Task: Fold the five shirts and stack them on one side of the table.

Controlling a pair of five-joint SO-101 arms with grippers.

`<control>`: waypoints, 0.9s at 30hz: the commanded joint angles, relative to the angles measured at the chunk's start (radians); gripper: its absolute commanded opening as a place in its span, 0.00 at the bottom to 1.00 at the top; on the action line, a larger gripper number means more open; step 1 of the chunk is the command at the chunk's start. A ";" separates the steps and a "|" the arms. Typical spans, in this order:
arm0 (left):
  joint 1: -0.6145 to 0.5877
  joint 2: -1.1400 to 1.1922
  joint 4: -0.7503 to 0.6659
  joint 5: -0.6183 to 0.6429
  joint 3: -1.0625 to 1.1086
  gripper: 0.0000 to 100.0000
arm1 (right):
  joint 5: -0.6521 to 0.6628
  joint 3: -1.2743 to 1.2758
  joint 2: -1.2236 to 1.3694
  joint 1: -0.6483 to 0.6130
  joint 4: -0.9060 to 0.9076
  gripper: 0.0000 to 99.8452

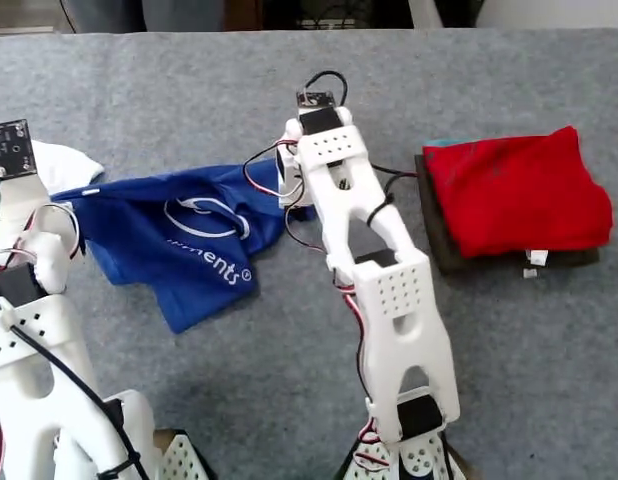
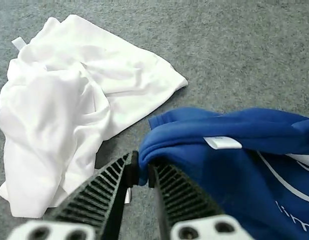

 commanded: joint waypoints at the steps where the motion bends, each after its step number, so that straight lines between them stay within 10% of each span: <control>1: -0.010 -0.012 -0.017 -0.006 -0.010 0.03 | -0.009 -0.119 0.010 -0.011 0.034 0.18; 27: -0.012 -0.012 -0.014 -0.006 -0.013 0.03 | 0.008 -0.239 0.182 -0.006 0.009 0.09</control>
